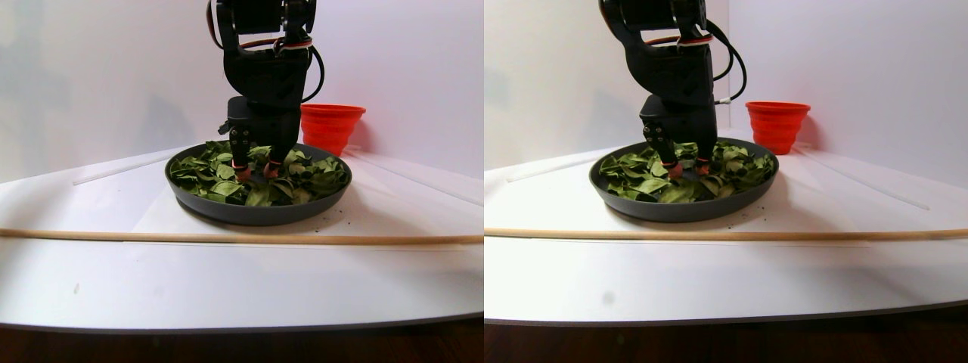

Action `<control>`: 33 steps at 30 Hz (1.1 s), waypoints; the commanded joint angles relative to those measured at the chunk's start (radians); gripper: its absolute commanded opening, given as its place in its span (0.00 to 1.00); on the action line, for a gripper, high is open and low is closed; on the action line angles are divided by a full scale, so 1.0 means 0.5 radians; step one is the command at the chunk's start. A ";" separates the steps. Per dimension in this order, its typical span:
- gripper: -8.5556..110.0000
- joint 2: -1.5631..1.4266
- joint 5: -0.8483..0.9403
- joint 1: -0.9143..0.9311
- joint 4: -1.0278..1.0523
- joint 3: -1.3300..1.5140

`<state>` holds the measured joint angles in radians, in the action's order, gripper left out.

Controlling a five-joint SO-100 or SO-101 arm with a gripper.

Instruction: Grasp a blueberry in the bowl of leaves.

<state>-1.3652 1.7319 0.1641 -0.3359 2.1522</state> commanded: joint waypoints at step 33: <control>0.21 -0.574 -0.021 0.101 0.252 0.040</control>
<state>-1.5754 1.7227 0.1948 -0.2071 2.2151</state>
